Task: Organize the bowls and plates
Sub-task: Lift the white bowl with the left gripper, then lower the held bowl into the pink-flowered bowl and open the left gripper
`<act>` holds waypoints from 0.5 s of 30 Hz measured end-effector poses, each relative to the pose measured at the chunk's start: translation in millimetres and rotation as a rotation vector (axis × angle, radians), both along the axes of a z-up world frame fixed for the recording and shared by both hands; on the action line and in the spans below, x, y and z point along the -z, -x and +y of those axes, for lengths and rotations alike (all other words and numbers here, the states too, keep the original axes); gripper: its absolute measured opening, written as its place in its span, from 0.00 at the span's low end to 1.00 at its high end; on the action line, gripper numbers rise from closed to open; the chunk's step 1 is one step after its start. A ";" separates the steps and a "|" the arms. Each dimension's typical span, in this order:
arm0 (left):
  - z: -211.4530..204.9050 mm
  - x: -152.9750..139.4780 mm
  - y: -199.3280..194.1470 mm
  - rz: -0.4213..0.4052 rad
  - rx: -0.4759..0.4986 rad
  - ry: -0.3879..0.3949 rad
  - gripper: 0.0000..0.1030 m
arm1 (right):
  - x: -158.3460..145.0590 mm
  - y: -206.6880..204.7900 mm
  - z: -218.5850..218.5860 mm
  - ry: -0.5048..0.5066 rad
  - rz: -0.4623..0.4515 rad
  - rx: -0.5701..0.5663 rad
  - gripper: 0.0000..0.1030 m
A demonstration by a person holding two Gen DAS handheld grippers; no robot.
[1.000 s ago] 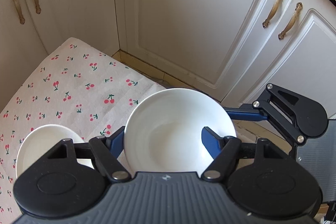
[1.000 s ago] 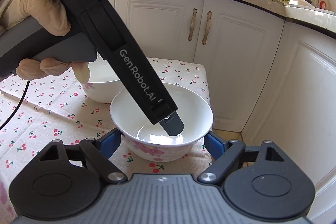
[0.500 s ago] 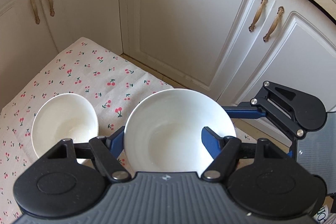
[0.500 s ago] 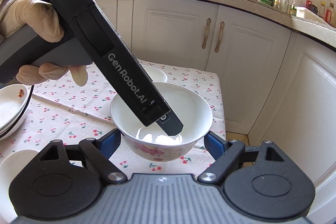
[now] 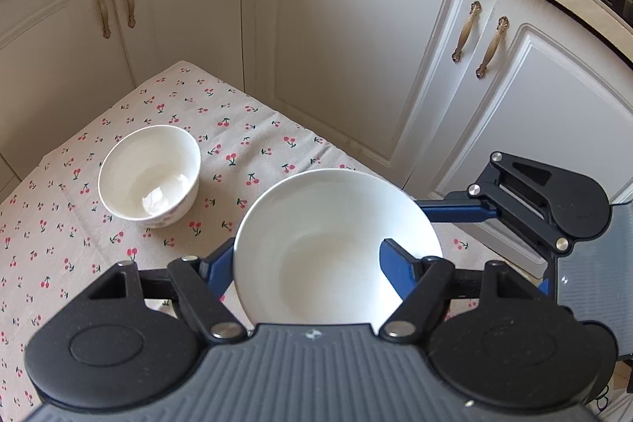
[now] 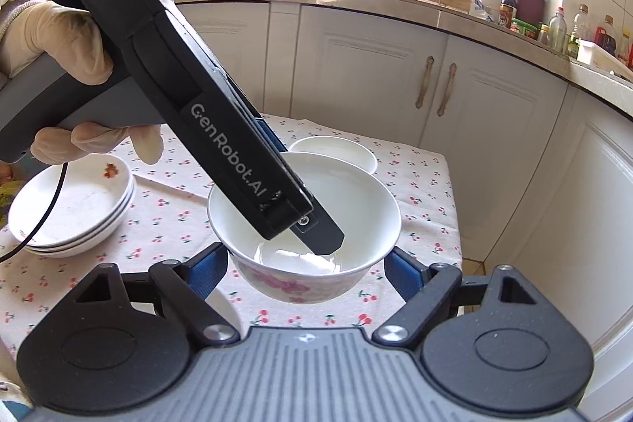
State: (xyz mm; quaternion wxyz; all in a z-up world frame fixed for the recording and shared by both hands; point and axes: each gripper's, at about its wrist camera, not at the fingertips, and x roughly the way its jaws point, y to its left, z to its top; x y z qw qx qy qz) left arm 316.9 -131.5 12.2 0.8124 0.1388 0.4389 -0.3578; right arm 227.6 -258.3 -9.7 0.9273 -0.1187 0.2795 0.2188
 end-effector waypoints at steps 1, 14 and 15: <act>3.0 -1.3 4.8 -0.003 -0.003 0.001 0.72 | -1.4 3.9 2.0 -0.001 0.001 -0.004 0.87; 37.1 -2.7 56.1 -0.011 -0.039 0.020 0.73 | -5.6 48.0 29.1 0.001 0.008 -0.057 0.87; 38.9 -1.7 58.2 -0.009 -0.044 0.023 0.73 | -5.0 50.2 30.9 0.002 0.010 -0.059 0.87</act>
